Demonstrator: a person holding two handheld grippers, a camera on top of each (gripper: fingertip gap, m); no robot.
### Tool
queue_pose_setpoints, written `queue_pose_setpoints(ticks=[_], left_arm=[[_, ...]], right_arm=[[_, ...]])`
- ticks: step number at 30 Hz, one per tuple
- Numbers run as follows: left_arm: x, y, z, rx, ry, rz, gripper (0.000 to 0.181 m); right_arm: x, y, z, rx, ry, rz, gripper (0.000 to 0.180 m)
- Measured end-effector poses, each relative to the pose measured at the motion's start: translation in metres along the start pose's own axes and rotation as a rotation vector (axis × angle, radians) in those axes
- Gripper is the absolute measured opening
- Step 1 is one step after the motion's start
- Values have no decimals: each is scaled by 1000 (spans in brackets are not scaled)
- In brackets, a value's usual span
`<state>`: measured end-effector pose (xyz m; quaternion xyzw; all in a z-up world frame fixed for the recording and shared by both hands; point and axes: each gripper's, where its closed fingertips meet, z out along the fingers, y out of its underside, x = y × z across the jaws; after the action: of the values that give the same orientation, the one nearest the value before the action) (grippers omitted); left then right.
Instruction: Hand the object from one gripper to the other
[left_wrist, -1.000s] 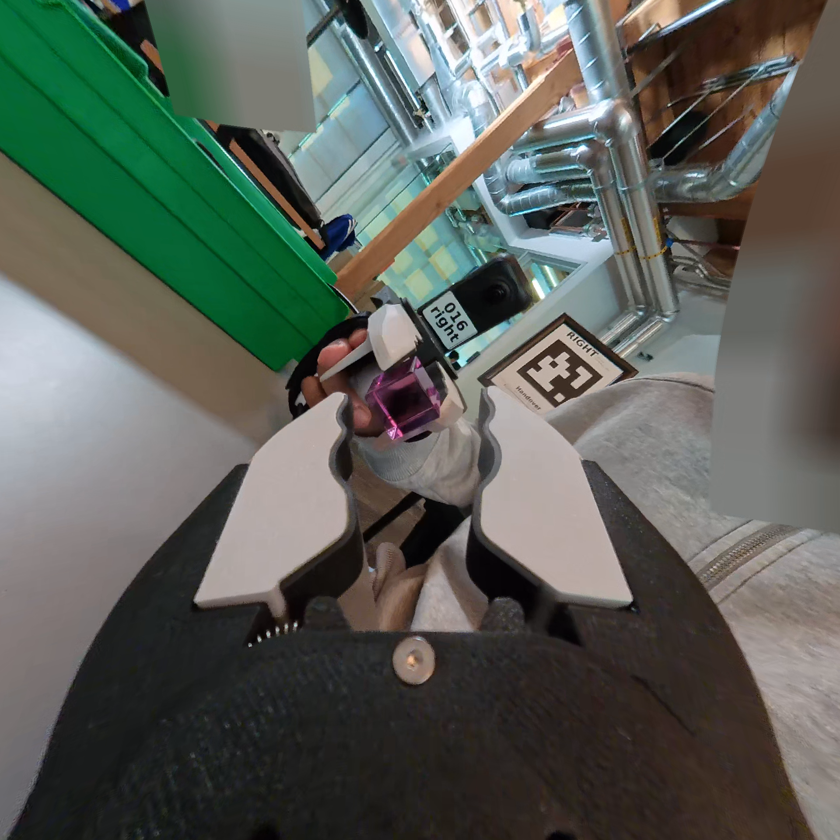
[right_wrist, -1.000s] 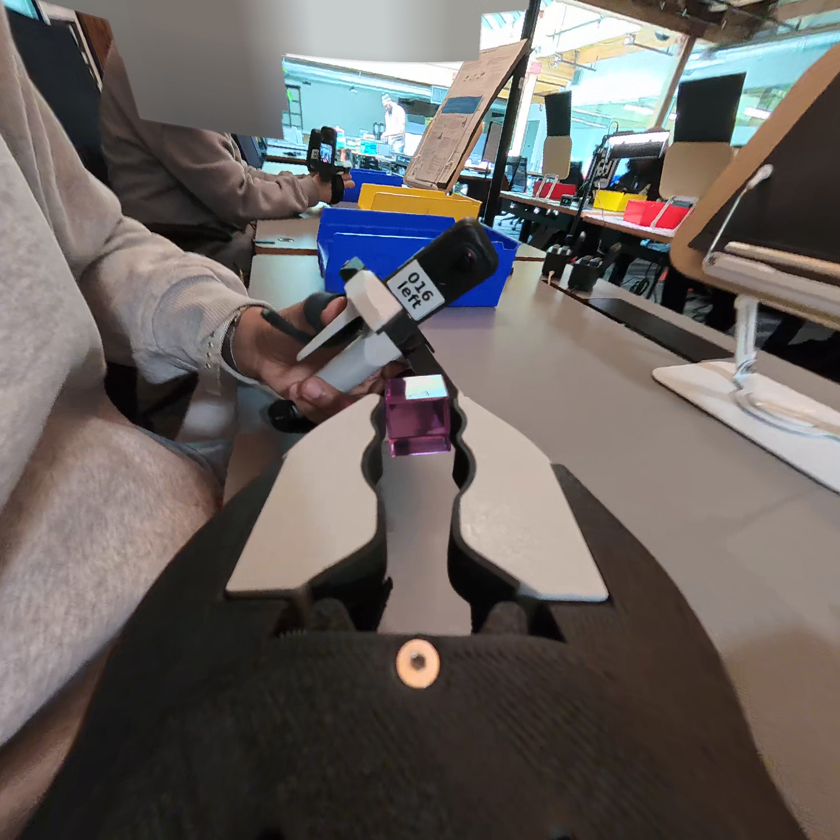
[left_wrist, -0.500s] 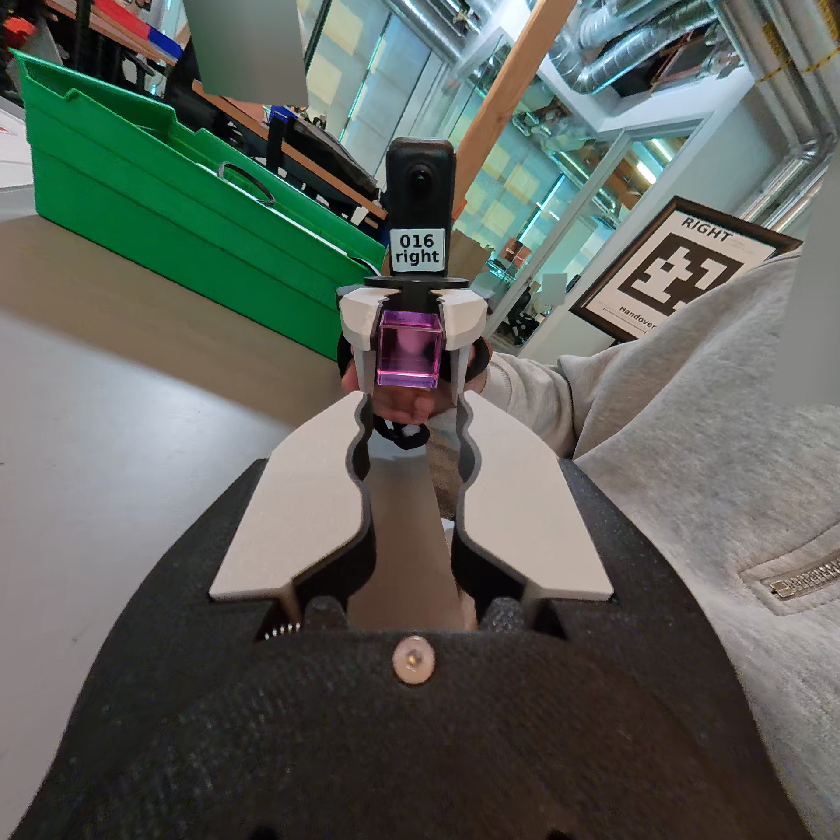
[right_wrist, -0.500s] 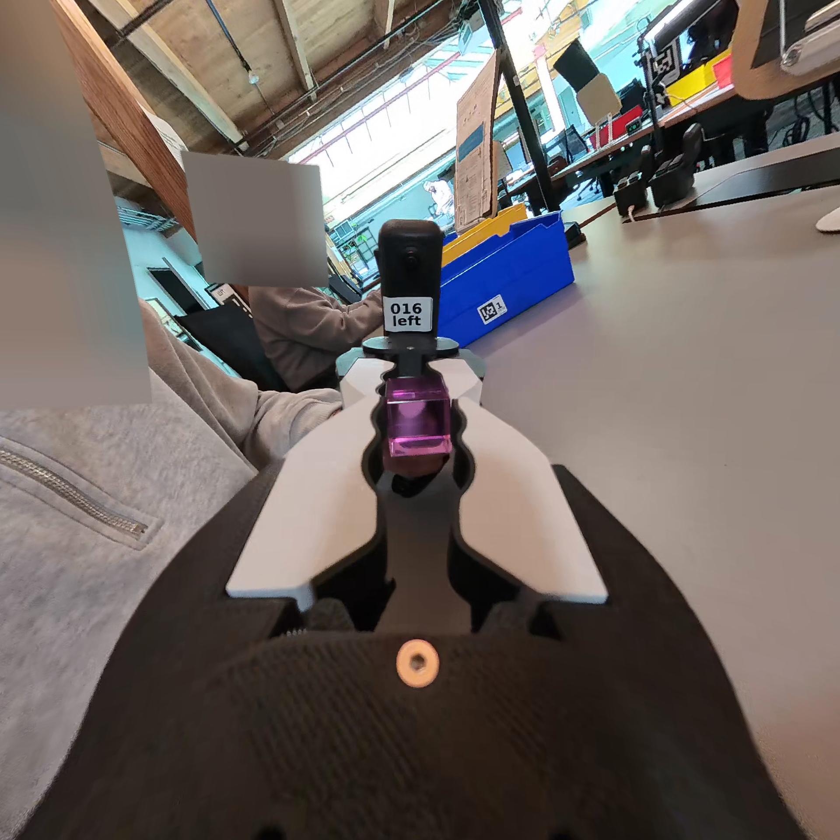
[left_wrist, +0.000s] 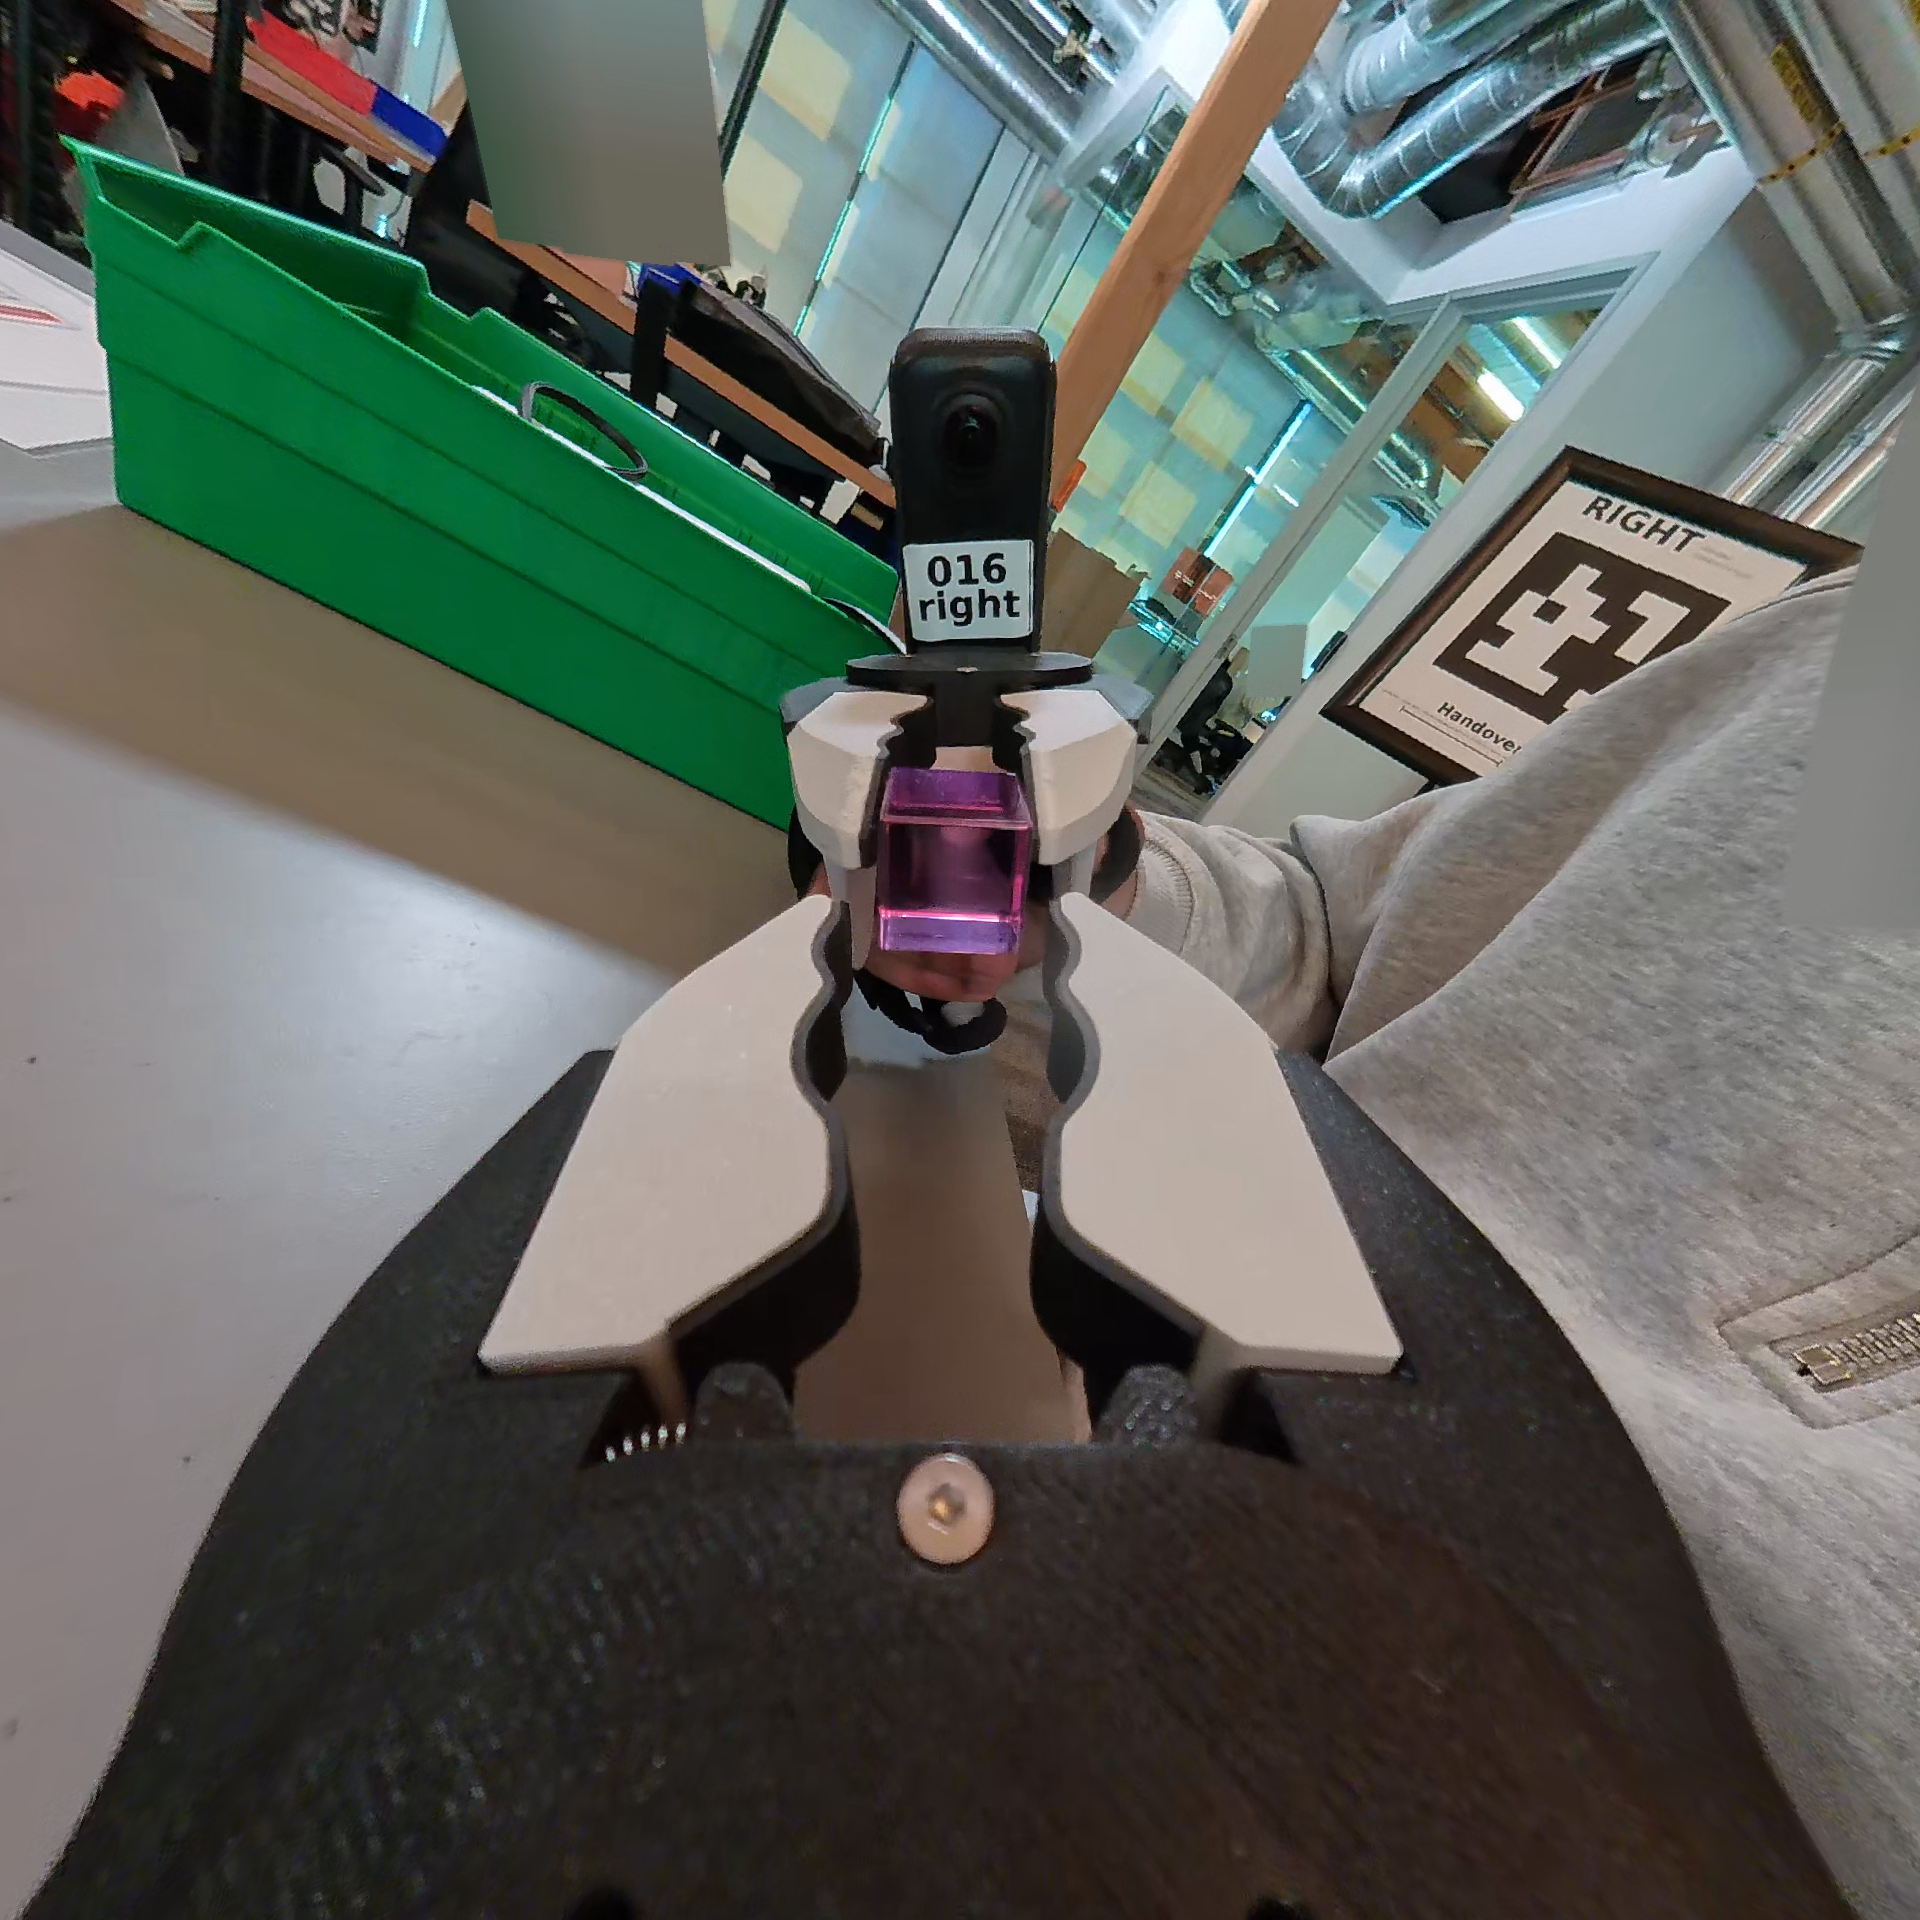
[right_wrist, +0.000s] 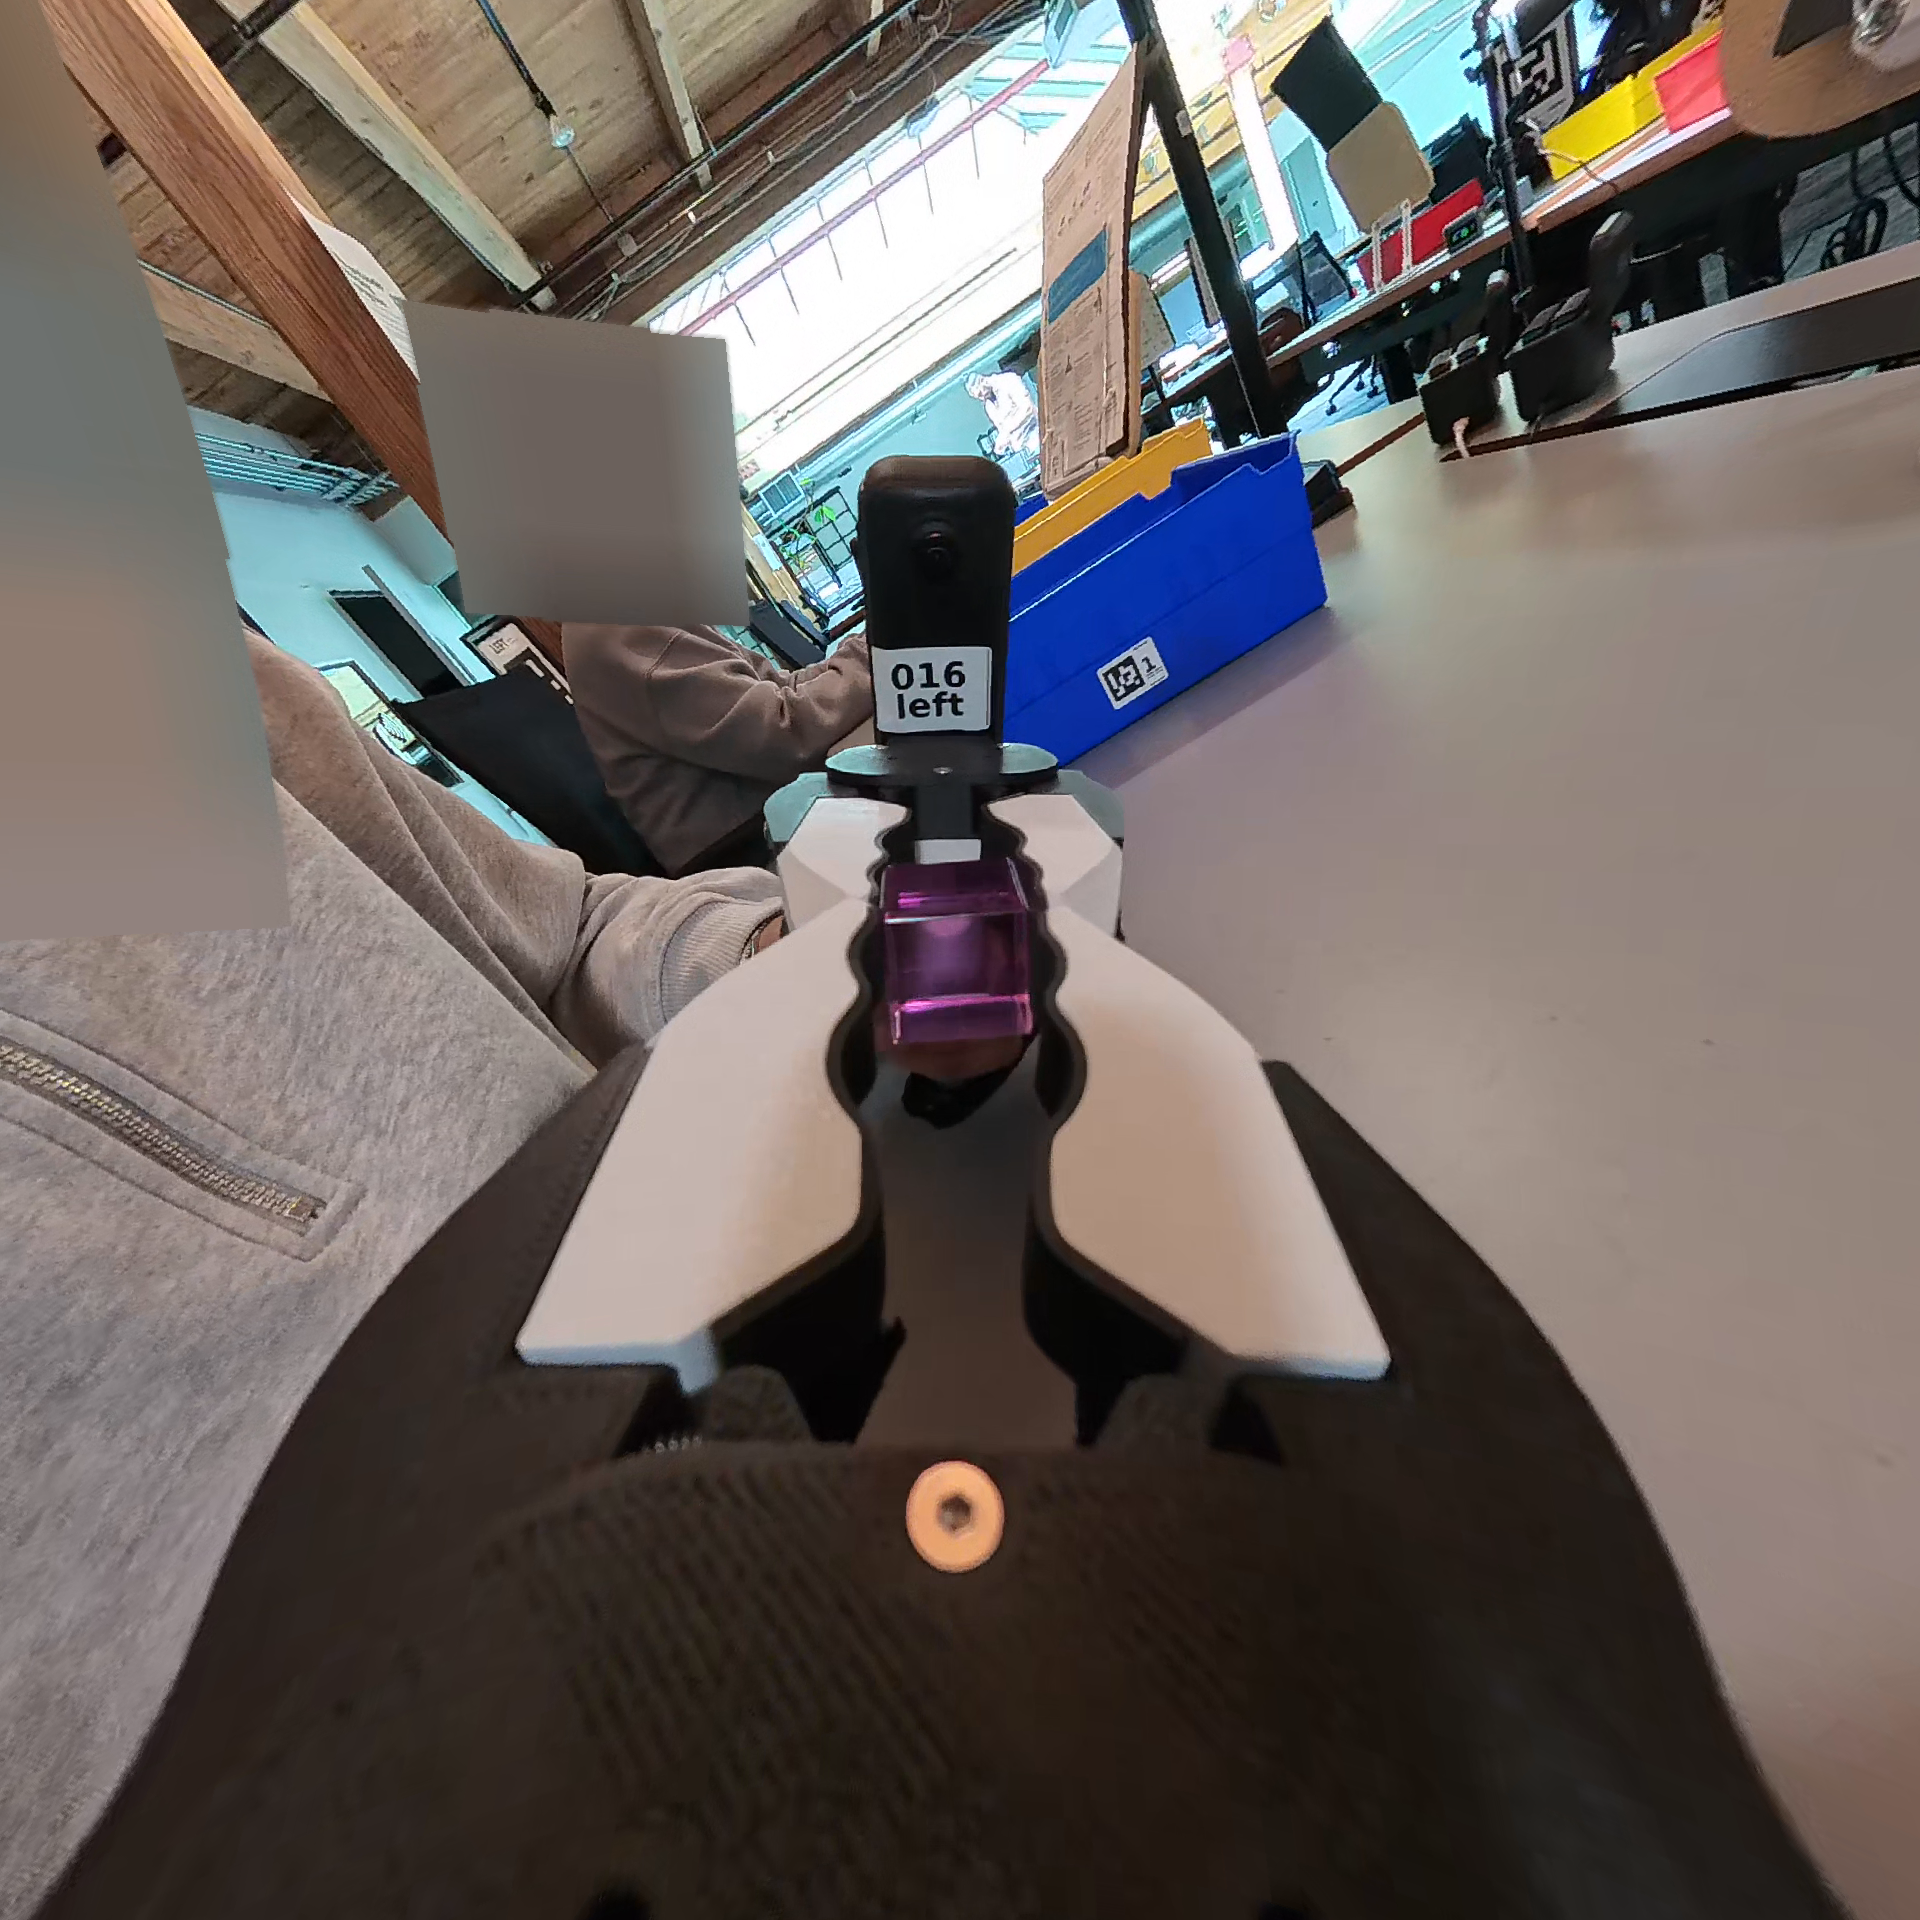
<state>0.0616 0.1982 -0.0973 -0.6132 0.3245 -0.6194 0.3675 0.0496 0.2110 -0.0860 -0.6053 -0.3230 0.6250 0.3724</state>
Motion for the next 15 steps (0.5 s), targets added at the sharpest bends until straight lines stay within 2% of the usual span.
queue_pose_setpoints(ticks=[11,15], left_arm=[[-1,1,-1,-13,0,-2,26],[0,0,-2,-1,23,-53,26]], right_arm=[[0,3,1,-6,-7,10,27],[1,-4,0,36,3,-32,44]])
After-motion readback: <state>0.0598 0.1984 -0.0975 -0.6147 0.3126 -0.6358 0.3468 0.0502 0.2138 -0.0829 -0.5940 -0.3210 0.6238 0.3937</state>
